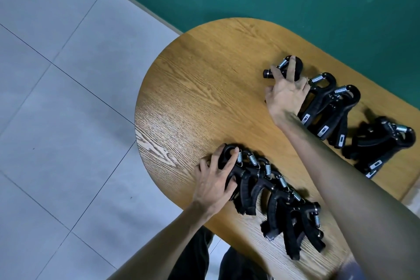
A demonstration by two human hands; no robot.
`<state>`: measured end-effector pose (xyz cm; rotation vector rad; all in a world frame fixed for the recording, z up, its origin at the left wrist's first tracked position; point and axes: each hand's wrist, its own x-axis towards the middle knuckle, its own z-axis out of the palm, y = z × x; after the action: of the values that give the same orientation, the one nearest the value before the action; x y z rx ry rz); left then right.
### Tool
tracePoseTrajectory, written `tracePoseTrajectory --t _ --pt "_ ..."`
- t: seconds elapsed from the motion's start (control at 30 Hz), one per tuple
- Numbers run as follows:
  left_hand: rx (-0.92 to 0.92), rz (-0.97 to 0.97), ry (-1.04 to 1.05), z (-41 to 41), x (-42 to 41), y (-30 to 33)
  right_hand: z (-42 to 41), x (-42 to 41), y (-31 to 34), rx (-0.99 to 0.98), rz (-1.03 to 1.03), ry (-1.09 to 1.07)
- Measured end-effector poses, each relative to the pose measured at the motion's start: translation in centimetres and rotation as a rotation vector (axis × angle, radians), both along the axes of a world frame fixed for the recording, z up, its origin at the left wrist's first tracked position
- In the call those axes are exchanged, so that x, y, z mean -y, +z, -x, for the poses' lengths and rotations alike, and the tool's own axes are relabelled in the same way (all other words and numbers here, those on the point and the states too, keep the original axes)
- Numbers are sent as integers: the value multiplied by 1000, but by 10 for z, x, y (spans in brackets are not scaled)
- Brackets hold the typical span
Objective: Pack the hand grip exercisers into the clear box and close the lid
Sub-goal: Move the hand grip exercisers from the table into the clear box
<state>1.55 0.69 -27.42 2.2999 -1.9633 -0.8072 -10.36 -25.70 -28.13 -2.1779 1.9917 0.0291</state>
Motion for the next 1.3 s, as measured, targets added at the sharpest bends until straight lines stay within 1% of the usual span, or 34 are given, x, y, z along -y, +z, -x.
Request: tracePoseTrajectory --t 0.2,0.3,0.4,0.57,0.7,0.9,1.07,1.17,1.3 --pt "4 53 -64 6 -4 2 7 -13 8 71 10 43" --pt "1 69 -97 8 -6 2 14 -21 12 99 66 74" --pt "8 66 -80 9 -9 2 18 -28 16 132 97 44" --pt "61 65 -59 1 -13 9 17 -51 34 204 65 51" --pt "76 27 -45 -2 -12 28 22 -77 55 233 54 67" --pt "65 71 16 2 -11 59 45 -134 85 265 62 94" --pt "-41 118 164 30 -7 100 82 -177 112 284 90 67" --pt "-75 193 154 59 -7 121 111 -202 139 304 114 2" --pt "-108 217 131 106 -14 148 154 -232 173 293 135 -32"
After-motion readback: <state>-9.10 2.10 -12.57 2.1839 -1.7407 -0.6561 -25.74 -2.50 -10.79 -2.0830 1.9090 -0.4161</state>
